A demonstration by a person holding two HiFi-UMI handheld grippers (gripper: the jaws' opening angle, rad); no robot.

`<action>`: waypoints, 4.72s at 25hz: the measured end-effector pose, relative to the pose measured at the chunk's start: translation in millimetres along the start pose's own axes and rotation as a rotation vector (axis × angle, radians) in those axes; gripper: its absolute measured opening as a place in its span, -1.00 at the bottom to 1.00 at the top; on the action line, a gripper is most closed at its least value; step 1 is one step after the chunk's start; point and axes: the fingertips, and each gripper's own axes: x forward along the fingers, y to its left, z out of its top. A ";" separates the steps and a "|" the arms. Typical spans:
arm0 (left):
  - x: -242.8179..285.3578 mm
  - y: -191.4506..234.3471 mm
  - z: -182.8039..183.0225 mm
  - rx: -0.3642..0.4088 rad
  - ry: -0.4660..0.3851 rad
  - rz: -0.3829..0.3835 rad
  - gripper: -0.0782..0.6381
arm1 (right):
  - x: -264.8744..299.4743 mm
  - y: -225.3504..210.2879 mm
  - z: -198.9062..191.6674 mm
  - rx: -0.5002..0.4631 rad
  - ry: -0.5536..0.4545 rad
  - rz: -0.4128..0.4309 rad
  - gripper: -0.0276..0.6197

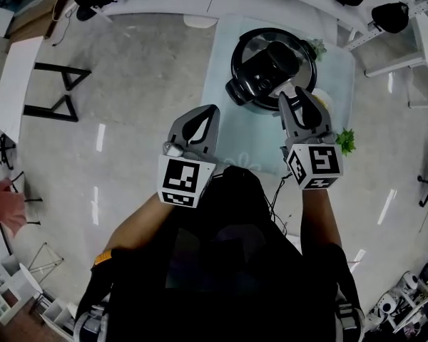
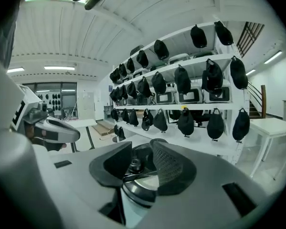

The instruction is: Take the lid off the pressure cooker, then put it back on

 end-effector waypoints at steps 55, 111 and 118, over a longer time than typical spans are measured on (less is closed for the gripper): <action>75.0 50.2 -11.8 -0.086 0.104 0.113 -0.76 | 125.6 -31.3 -17.0 -0.092 0.200 0.116 -0.01; -0.5 -84.8 -87.8 0.127 0.175 -0.367 -0.76 | -150.4 -9.4 -163.0 0.275 0.218 -0.529 -0.01; 20.9 -94.9 -115.2 0.139 0.247 -0.364 -0.76 | -131.4 -26.6 -203.3 0.301 0.260 -0.518 0.00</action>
